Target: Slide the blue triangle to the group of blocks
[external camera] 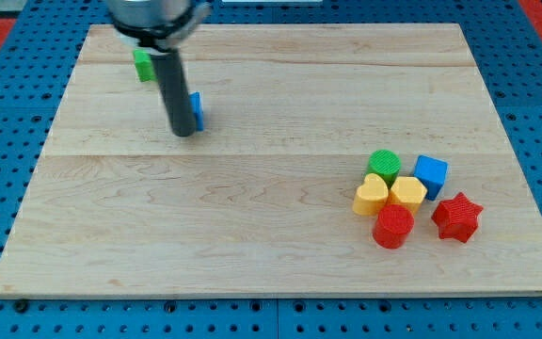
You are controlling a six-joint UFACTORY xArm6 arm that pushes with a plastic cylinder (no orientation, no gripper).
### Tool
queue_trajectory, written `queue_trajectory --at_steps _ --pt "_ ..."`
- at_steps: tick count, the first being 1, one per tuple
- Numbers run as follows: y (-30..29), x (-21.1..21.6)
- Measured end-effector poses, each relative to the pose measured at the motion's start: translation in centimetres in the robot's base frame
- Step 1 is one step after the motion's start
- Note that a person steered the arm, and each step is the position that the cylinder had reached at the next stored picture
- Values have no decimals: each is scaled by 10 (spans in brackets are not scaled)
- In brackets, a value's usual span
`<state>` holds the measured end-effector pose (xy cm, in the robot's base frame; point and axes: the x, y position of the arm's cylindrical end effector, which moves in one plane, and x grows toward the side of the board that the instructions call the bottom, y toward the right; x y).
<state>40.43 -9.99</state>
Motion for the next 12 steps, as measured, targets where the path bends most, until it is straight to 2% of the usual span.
queue_trajectory --at_steps 1,2,3,6,7,8,9,10,11,12 --pt "-41 -37" --pt "-113 -69" --pt "-84 -80" --pt "87 12" --pt "70 -7" --pt "-5 -48" --pt "30 -65" --pt "133 -35" --pt "162 -6" --pt "137 -66"
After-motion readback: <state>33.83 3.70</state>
